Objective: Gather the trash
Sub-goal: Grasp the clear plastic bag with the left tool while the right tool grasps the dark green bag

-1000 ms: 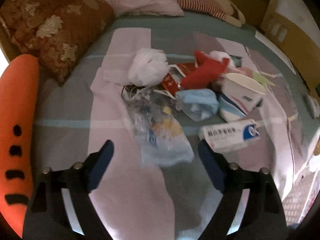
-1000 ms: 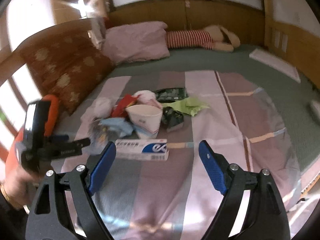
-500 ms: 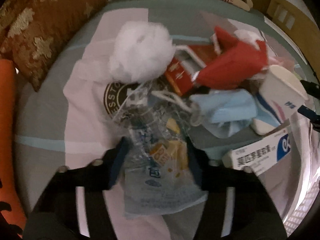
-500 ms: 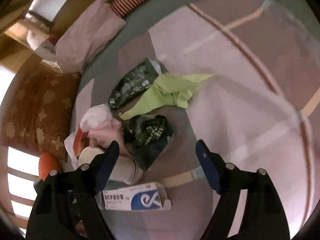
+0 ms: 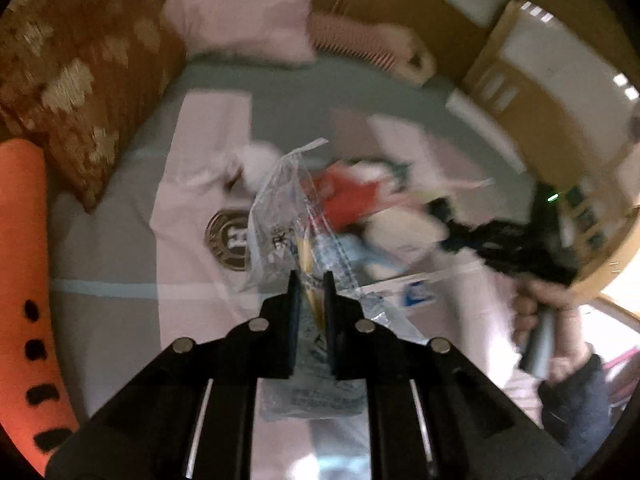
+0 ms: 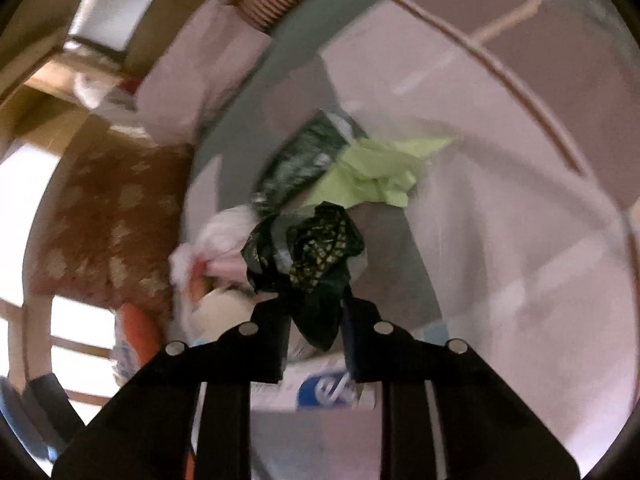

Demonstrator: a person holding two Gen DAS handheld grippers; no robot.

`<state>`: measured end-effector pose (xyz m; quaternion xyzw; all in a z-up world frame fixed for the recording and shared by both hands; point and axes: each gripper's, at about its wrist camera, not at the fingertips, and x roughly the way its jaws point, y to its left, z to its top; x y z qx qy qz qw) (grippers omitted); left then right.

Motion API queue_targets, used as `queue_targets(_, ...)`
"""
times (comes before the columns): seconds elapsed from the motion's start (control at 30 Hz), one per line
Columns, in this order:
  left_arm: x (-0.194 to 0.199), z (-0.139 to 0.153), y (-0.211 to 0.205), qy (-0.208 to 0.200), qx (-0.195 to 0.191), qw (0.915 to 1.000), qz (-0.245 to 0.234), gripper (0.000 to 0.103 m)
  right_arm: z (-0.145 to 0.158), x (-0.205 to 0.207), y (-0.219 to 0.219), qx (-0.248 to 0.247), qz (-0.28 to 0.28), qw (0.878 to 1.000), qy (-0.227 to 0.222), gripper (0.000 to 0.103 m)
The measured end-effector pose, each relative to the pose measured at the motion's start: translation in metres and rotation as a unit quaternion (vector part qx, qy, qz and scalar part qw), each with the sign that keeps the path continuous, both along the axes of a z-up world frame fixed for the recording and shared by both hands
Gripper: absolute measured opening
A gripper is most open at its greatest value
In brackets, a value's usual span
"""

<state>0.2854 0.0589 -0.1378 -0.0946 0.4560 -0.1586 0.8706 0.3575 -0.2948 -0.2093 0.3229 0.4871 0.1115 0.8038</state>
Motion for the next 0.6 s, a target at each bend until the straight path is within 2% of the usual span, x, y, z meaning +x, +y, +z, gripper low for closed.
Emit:
queue_targets(0.1,-0.040,0.039,0.003,-0.072,-0.024,0.9971,-0.003,0.012,0.055,-0.043,0.006,-0.050,0.024,0.996,-0.072,0.022)
queue_targets(0.17,-0.065,0.052,-0.003,-0.109,-0.006,0.9940,0.010,0.012,0.090,-0.083,0.016,-0.106,0.031,0.985,-0.131,0.022)
queue_targets(0.23,-0.081,0.051,-0.012,-0.119,0.009,0.9927,0.020,0.012,0.108,-0.121,0.029,-0.152,0.040,0.971,-0.179,0.022)
queue_targets(0.27,-0.089,0.047,-0.018,-0.117,0.016,0.9927,0.024,0.012,0.112,-0.143,0.039,-0.174,0.046,0.964,-0.197,0.022)
queue_targets(0.37,-0.109,0.043,-0.029,-0.118,0.043,0.9917,0.028,0.012,0.104,-0.181,0.062,-0.206,0.064,0.953,-0.211,0.022)
queue_targets(0.5,-0.120,0.035,-0.045,-0.123,0.066,0.9899,0.027,0.012,0.102,-0.195,0.076,-0.246,0.074,0.938,-0.233,0.022)
queue_targets(0.6,-0.118,0.022,-0.050,-0.115,0.078,0.9900,0.023,0.012,0.097,-0.190,0.075,-0.244,0.079,0.940,-0.226,0.022)
